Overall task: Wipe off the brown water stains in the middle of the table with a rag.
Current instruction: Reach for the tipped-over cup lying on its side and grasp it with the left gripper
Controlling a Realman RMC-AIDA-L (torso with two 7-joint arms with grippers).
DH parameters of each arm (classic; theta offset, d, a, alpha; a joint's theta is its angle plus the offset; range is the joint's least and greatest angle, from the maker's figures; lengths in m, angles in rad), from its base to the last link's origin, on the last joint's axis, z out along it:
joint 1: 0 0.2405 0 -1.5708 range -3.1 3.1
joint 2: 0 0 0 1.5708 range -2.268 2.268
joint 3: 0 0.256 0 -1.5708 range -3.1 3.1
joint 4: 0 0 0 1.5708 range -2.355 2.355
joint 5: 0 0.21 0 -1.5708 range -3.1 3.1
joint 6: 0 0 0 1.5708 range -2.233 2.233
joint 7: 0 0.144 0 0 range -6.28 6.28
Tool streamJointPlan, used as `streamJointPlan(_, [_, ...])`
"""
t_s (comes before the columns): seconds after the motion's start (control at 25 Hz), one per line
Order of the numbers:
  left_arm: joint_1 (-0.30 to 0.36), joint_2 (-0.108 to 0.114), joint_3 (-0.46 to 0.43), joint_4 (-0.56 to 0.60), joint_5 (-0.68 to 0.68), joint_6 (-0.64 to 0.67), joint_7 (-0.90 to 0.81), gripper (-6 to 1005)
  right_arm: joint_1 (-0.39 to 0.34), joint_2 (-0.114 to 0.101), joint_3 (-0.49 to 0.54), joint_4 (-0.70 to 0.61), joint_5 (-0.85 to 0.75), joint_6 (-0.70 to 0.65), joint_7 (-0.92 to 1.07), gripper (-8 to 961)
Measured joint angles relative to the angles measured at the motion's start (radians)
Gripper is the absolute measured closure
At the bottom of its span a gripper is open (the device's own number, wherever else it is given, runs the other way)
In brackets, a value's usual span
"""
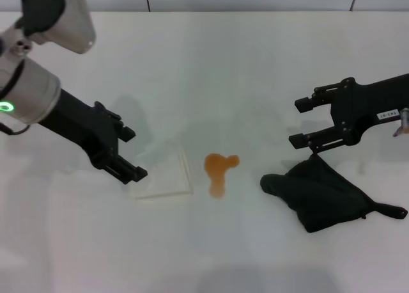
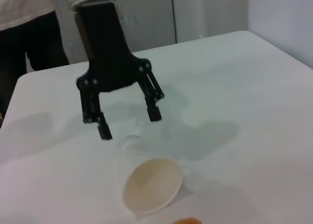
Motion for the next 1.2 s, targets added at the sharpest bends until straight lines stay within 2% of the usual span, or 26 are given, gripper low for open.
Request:
streamJointPlan(0.24, [-0.036,-0.003,0.086,-0.069,0.003,-0.069,-0.003,118,0.006,0.000,-0.001,0.000,0.000,0.011,0.000,187])
streamJointPlan(0.6, [-0.088,-0.002,0.134,-0.152,0.007,-0.101,0.002,117,0.025,0.000,-0.011,0.000,0.000,0.024,0.000,187])
streamJointPlan(0.76, [-0.090,-0.002,0.172,-0.160,0.009,-0.121,0.001,117,0.031,0.000,-0.011,0.000,0.000,0.025,0.000,187])
streamJointPlan(1.04, [-0.090,-0.002,0.186,-0.163,0.012,-0.142,0.000,119,0.032,0.000,-0.011,0.001,-0.001,0.027,0.000,187])
streamJointPlan(1.2, [-0.094,-0.002,0.196,-0.223,0.012,-0.193,0.004,121,0.032,0.000,-0.020,0.001,-0.001,0.030,0.000,187])
